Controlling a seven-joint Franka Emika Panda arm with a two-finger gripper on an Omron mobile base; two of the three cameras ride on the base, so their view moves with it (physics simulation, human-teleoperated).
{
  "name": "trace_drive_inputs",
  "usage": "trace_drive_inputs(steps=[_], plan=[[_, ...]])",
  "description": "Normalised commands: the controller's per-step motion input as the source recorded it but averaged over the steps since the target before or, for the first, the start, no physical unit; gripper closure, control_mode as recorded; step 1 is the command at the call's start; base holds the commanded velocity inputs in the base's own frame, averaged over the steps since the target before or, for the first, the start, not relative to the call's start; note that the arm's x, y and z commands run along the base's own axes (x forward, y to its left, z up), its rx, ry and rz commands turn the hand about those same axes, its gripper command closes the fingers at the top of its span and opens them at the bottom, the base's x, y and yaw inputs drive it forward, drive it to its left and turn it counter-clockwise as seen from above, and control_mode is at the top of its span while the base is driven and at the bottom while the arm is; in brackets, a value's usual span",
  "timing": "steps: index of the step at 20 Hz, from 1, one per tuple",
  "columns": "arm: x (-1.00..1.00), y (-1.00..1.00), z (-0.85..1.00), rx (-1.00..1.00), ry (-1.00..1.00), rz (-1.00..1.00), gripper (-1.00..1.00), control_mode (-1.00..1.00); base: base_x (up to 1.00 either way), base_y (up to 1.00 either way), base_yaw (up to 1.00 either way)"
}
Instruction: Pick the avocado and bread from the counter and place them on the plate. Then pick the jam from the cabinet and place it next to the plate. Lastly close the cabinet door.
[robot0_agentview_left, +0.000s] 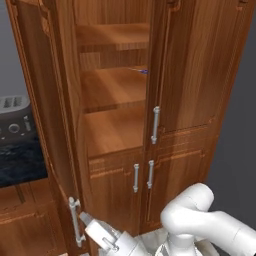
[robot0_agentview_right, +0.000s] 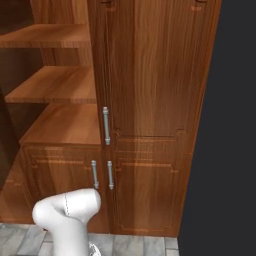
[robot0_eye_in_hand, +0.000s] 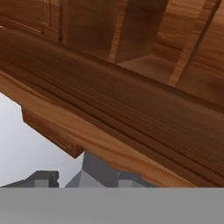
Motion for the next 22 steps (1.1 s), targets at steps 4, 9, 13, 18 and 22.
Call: trace_drive_inputs(steps=[4,9,13,18,22], plan=[[0.98,-0.01,0.03,0.0,0.0,-0.65,-1.0,-1.0,0.0,0.0,0.0],[0.99,-0.03,0.07,0.0,0.0,-0.63,-1.0,-1.0,0.0,0.0,0.0],[1.0,-0.02,0.06,0.0,0.0,-0.61,-1.0,-1.0,0.0,0.0,0.0],[1.0,0.0,0.08,0.0,0.0,-0.6,-1.0,-1.0,0.0,0.0,0.0],[1.0,0.0,0.09,0.0,0.0,-0.58,-1.0,-1.0,0.0,0.0,0.0]])
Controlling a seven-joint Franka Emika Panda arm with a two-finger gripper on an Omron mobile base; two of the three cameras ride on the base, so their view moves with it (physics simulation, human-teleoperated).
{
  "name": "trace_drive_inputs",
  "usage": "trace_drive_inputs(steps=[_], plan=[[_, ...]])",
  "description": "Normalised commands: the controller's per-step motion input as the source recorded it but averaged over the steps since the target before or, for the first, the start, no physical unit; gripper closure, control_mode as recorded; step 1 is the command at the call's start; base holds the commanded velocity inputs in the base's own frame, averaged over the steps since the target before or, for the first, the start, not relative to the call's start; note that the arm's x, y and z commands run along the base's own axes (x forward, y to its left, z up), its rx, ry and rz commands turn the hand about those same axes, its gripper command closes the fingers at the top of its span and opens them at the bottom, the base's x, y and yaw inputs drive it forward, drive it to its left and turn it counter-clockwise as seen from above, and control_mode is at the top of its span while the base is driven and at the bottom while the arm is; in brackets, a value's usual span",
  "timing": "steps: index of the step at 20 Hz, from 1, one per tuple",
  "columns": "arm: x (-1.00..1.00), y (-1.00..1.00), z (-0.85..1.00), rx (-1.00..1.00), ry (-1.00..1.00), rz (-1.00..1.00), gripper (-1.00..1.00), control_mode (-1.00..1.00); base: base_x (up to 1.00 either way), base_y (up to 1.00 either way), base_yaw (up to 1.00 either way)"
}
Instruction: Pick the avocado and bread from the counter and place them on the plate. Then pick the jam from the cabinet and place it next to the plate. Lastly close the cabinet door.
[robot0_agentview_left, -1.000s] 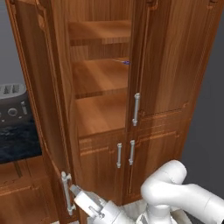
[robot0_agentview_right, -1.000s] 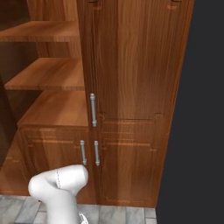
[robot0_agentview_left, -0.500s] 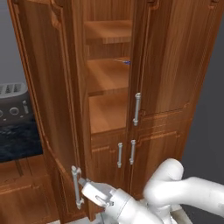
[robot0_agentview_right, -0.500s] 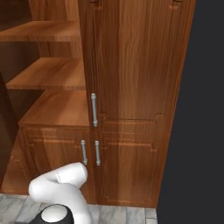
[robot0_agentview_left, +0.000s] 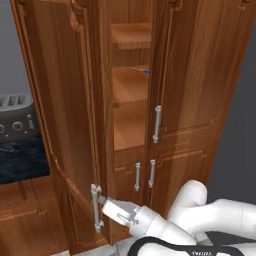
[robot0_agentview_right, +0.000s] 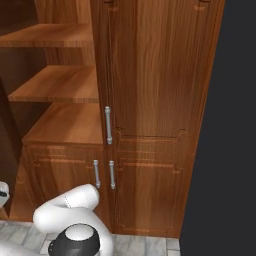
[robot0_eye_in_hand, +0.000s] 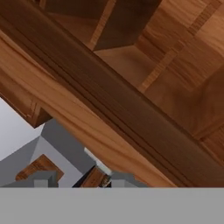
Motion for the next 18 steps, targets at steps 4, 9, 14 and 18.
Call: trace_drive_inputs(steps=[4,9,14,18], plan=[[1.0,-0.02,0.09,0.0,0.0,-0.56,-1.0,-1.0,0.0,0.0,0.0],[1.0,-0.06,0.05,-0.01,0.02,-0.53,-1.0,-1.0,0.0,0.0,0.0],[1.0,-0.2,0.0,-0.07,0.3,-0.46,-1.0,-1.0,0.0,0.0,0.0],[1.0,-0.39,0.03,-0.06,0.42,-0.4,-1.0,-1.0,0.0,0.0,0.0]])
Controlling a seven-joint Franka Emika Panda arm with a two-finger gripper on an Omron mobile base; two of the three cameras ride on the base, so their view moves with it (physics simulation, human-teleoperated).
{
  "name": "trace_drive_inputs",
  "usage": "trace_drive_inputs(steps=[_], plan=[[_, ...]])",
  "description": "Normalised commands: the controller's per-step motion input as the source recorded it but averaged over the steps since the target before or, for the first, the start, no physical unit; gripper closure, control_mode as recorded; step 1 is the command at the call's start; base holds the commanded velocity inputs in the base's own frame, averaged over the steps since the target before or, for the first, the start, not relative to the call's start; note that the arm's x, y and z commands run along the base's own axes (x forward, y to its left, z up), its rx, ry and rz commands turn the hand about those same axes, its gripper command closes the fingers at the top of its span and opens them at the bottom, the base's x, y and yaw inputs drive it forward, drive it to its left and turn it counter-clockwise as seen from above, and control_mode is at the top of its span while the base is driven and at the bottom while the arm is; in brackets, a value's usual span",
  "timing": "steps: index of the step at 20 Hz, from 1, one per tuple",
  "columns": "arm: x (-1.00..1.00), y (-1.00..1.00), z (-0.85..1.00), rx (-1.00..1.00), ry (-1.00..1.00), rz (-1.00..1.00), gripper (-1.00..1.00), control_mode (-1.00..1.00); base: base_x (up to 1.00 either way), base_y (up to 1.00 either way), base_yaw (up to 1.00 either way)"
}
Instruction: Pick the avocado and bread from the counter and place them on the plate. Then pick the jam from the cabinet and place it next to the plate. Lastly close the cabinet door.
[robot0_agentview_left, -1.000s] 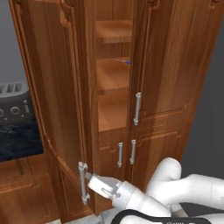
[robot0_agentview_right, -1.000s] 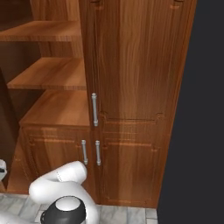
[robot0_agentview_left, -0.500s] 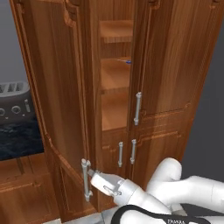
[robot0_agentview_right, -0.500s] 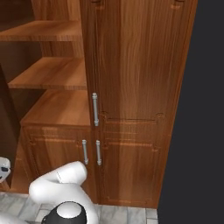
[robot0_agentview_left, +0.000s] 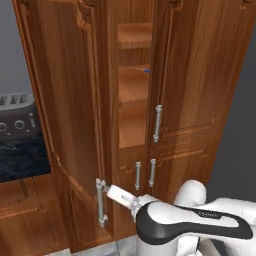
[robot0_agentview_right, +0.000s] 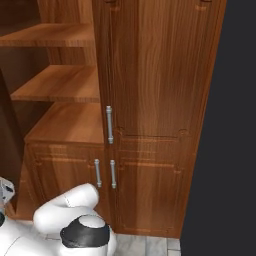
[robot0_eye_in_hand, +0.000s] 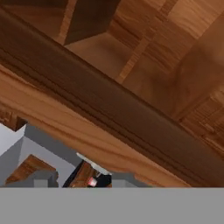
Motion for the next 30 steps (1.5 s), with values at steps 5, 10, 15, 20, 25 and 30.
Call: trace_drive_inputs(steps=[5,10,15,20,25,30], plan=[[1.0,-0.6,0.07,0.0,0.42,-0.33,-1.0,-1.0,0.0,0.0,0.0],[1.0,-0.64,0.0,0.0,0.32,-0.35,-1.0,-1.0,0.0,0.0,0.0],[1.0,-0.44,0.0,-0.02,0.2,-0.44,-1.0,-1.0,0.0,0.0,0.0],[1.0,-0.3,0.0,-0.08,0.17,-0.47,-1.0,-1.0,0.0,0.0,0.0],[1.0,-0.01,0.0,-0.29,0.16,-0.54,-1.0,-1.0,0.0,0.0,0.0],[1.0,0.24,0.0,-0.45,0.19,-0.59,-1.0,-1.0,0.0,0.0,0.0]])
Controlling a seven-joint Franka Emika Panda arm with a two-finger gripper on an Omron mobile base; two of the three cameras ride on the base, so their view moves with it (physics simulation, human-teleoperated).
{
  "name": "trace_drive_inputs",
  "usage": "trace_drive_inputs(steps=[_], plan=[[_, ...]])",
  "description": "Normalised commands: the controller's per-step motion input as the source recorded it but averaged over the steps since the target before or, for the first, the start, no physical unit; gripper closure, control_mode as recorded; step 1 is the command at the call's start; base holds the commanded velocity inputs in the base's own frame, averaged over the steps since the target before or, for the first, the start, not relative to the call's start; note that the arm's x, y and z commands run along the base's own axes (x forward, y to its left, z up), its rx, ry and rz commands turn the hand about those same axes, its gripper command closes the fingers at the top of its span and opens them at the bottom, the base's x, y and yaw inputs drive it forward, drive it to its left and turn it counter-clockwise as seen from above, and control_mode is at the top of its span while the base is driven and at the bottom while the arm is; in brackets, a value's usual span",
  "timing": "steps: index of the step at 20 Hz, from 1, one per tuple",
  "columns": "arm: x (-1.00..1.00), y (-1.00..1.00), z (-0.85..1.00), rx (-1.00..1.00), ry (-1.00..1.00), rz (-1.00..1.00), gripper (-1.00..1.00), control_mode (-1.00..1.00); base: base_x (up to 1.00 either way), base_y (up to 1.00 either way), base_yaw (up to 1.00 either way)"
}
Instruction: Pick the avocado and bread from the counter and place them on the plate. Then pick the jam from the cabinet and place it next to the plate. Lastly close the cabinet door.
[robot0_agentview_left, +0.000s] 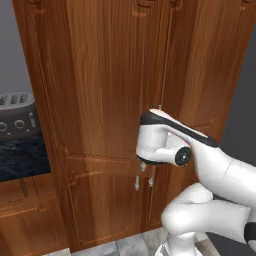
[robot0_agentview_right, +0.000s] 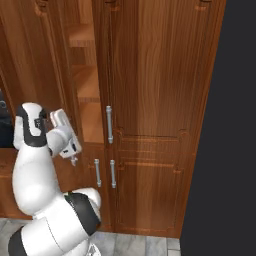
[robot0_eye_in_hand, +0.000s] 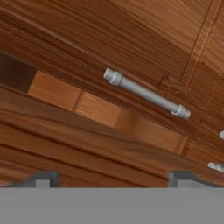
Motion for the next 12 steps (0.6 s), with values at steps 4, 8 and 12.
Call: trace_drive_inputs(steps=[4,8,12], plan=[[1.0,0.31,0.0,-0.44,0.28,-0.53,-1.0,-1.0,0.0,0.0,0.0],[1.0,0.03,0.06,-0.3,0.43,-0.45,-1.0,-1.0,0.0,0.0,0.0],[1.0,-0.14,0.23,-0.15,0.57,-0.32,-1.0,-1.0,0.0,0.0,0.0]])
